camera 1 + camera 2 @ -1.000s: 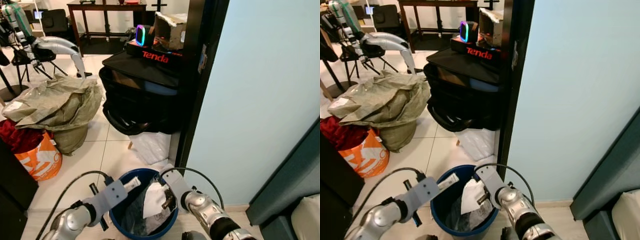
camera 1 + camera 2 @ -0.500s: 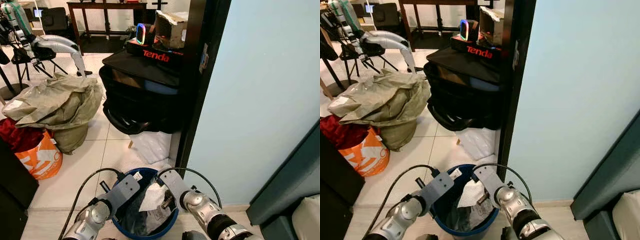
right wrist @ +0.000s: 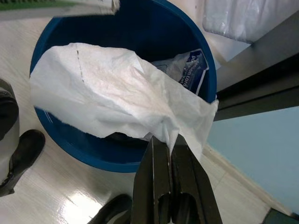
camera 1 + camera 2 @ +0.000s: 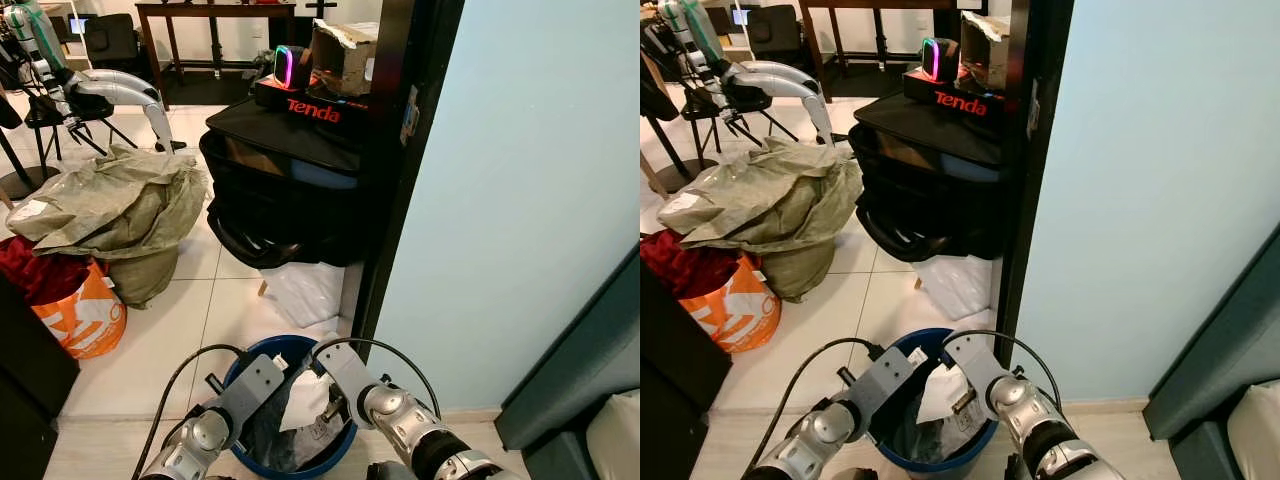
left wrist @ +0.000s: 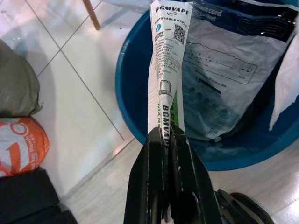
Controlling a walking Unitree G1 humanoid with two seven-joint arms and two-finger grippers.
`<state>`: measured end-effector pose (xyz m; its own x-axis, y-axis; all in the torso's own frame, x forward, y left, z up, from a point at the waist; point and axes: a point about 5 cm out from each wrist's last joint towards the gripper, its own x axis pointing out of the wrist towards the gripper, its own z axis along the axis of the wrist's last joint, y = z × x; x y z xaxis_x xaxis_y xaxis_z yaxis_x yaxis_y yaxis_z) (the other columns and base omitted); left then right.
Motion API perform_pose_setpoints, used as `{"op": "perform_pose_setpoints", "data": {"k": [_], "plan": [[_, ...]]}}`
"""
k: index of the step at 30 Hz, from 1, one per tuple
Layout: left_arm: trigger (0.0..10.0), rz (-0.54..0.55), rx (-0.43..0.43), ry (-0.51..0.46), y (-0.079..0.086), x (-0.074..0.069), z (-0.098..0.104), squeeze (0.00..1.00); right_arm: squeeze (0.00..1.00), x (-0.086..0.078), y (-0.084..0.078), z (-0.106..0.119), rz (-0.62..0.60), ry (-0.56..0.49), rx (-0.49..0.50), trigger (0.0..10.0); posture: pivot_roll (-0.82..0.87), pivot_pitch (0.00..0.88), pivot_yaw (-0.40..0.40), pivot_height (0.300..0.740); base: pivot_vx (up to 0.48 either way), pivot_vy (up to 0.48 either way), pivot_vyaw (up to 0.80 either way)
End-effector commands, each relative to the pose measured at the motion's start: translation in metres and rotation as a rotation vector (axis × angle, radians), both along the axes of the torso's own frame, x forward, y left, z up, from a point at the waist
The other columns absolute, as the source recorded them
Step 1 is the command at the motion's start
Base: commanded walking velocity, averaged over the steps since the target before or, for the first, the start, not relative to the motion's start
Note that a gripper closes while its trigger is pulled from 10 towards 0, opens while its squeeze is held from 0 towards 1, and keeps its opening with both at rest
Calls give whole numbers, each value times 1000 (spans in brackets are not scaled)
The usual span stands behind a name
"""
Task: Clean up the room
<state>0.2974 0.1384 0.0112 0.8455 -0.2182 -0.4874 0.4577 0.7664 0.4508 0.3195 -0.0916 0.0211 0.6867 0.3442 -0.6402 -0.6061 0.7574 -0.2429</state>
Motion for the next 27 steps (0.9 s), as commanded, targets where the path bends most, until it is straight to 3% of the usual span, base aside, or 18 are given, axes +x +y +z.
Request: {"op": "perform_pose_setpoints", "data": {"k": [1, 2, 3, 4, 9, 10, 11, 12, 13, 22, 27], "plan": [[10000, 32, -26, 25, 1, -1, -3, 318, 0, -4, 0, -6, 1, 26, -12, 10000, -1, 121, -49, 600, 0, 0, 0], [10000, 44, -44, 23, 0, -1, -3, 898, 180, -4, 0, -6, 2, 26, -13, 10000, -1, 120, -49, 600, 0, 0, 0], [10000, 53, -59, 19, -1, 0, -3, 992, 494, -5, 0, -6, 3, 26, -13, 10000, -3, 118, -47, 600, 0, 0, 0], [10000, 57, -65, 17, -2, 0, -3, 1000, 1000, -5, 0, -6, 3, 26, -13, 10000, -3, 118, -47, 600, 0, 0, 0], [10000, 70, -65, 0, -3, 2, -2, 1000, 1000, -4, 0, -6, 3, 22, -20, 10000, -5, 117, -45, 600, 0, 0, 0], [10000, 82, -65, -5, -2, 2, -2, 969, 714, -4, 0, -6, 4, 18, -27, 10000, -5, 117, -46, 600, 0, 0, 0], [10000, 82, -65, -5, -2, 2, -2, 969, 714, -4, 0, -6, 4, 18, -27, 10000, -5, 117, -46, 600, 0, 0, 0], [10000, 93, -77, -1, -3, 3, -2, 196, 0, -4, -1, -6, 10, 14, -40, 10000, -5, 117, -46, 600, 0, 0, 0], [10000, 98, -82, 0, -4, 3, -2, 0, 0, -4, -1, -6, 13, 12, -47, 10000, -4, 120, -47, 600, 0, 0, 0], [10000, 115, -89, -14, -4, 4, -1, 0, 0, -4, -1, -6, 12, 10, -52, 10000, -5, 122, -47, 600, 0, 0, 0], [10000, 173, -139, -77, 4, 8, 8, 0, 0, 0, -1, 0, -18, -53, -7, 10000, 2, 114, -52, 600, 0, 0, 0]]}}
